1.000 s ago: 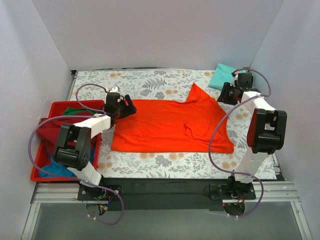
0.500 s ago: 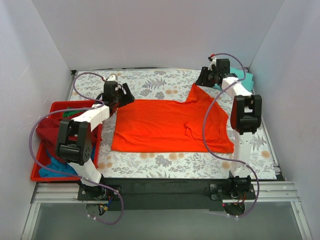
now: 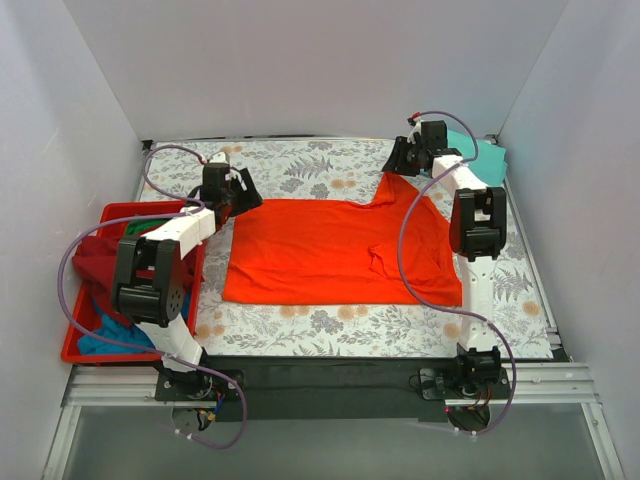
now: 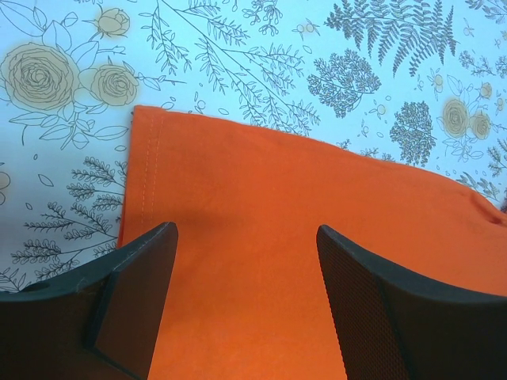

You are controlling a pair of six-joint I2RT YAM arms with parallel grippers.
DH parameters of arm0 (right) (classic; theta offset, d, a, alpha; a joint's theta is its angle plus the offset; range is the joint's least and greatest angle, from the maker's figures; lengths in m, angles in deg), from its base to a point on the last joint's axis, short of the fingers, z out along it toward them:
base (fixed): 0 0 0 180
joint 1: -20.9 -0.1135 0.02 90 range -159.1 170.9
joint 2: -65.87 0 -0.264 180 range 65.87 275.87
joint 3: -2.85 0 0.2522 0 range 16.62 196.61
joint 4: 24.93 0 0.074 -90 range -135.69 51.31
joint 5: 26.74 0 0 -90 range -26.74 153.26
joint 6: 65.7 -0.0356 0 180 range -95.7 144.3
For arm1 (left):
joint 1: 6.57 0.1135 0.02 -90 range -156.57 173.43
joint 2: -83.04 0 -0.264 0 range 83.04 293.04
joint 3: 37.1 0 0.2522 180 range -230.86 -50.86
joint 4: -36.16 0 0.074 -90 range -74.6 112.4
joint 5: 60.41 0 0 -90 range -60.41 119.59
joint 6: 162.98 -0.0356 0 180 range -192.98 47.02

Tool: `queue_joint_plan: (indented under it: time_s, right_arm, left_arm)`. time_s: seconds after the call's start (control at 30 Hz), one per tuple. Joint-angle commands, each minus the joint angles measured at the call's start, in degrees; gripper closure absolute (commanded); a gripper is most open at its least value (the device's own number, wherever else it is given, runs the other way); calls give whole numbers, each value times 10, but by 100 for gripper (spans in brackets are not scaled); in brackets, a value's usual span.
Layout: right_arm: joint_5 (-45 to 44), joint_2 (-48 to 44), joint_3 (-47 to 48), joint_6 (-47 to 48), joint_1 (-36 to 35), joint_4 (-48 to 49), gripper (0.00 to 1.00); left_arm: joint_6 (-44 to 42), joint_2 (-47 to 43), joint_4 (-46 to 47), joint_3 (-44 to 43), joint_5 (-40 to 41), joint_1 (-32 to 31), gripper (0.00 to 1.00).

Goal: Fold and stack the t-shirts
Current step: Fold the tshirt

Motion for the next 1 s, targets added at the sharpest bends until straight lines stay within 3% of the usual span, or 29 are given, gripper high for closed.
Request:
queue_joint_plan:
  time_s: [0.0,0.53,0.73,0.9,0.97]
  right_arm:
    - [-2,14,38,-5,-3,4,53]
    - [-23,50,79,11,-16,-20,55]
    - [-23,53,81,13,-19,-21,71]
    - [-27,51,77,14,-19,-27,98]
    - [-29,47,69,13,-20,-27,99]
  left_arm:
    - [-11,1,-1,-16,5,5,30]
    - [-11,-2,8,-3,5,13,30]
    - [-11,0,10,0,-11,16,30]
    - [-10,2,10,0,-10,19,30]
    - [-11,3,10,-5,-4,20,30]
